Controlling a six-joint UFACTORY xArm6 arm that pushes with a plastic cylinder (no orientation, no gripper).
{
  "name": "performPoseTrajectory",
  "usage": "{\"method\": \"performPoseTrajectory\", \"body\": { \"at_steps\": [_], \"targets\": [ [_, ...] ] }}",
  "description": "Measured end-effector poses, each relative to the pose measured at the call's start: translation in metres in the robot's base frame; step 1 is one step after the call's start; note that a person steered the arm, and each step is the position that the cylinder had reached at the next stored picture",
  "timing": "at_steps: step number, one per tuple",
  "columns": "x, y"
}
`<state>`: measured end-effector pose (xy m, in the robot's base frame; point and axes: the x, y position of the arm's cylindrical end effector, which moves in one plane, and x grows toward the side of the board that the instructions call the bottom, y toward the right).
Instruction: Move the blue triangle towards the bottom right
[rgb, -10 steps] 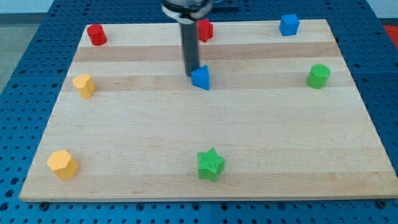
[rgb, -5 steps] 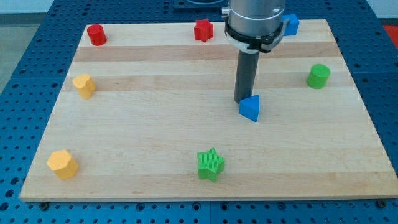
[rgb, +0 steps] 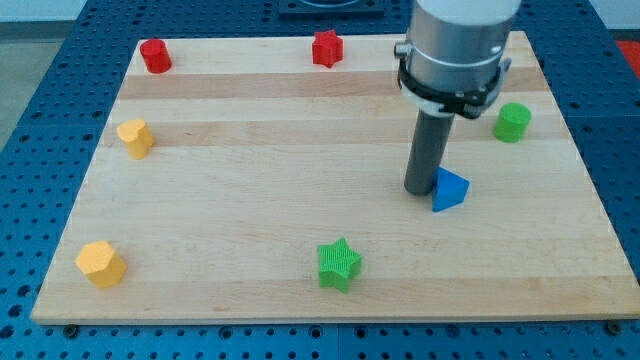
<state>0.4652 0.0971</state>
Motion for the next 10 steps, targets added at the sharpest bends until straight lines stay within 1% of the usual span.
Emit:
{"method": "performPoseTrajectory", "body": {
  "at_steps": [1,2,3,4,5,6,7,8,9,10],
  "targets": [
    [-0.024,0.006],
    [-0.005,0.038],
    [0.036,0.069],
    [0.038,0.076],
    [-0.006,0.075],
    [-0.031,0.066],
    [-0.006,0.044],
    [0.034,0.044],
    [0.058,0.046],
    [0.039,0.046]
  ]
}}
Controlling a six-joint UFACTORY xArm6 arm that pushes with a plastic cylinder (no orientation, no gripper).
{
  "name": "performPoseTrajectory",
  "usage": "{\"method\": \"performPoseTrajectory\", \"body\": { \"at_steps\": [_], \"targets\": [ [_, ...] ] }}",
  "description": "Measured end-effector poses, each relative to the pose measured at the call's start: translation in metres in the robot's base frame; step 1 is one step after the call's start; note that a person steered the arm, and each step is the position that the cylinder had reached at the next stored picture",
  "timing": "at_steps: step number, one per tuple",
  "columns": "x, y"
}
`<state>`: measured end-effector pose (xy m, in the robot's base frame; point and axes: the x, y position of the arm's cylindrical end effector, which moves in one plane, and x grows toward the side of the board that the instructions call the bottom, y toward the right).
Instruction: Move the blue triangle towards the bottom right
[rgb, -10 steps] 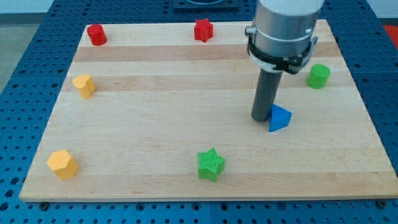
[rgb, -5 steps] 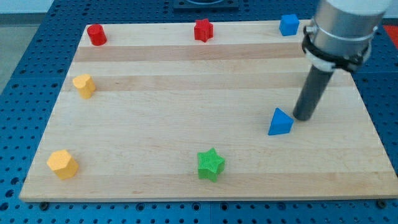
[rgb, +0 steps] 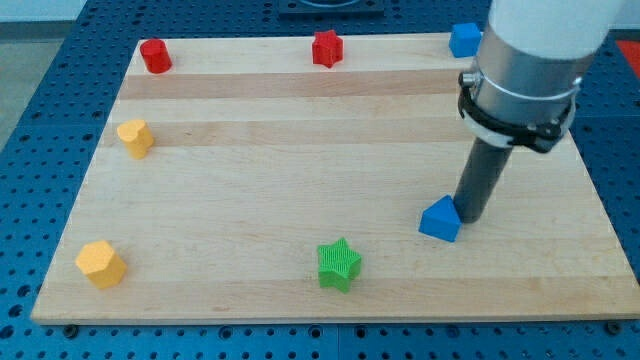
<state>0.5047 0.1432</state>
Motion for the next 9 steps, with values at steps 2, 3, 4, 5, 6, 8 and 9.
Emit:
{"method": "performPoseTrajectory", "body": {
  "at_steps": [2,3,4,5,6,8,9],
  "targets": [
    [0.005,-0.061],
    [0.033,-0.041],
    [0.042,0.002],
    [0.025,0.002],
    [0.0,0.0],
    [0.029,0.025],
    [0.039,0.025]
  ]
}}
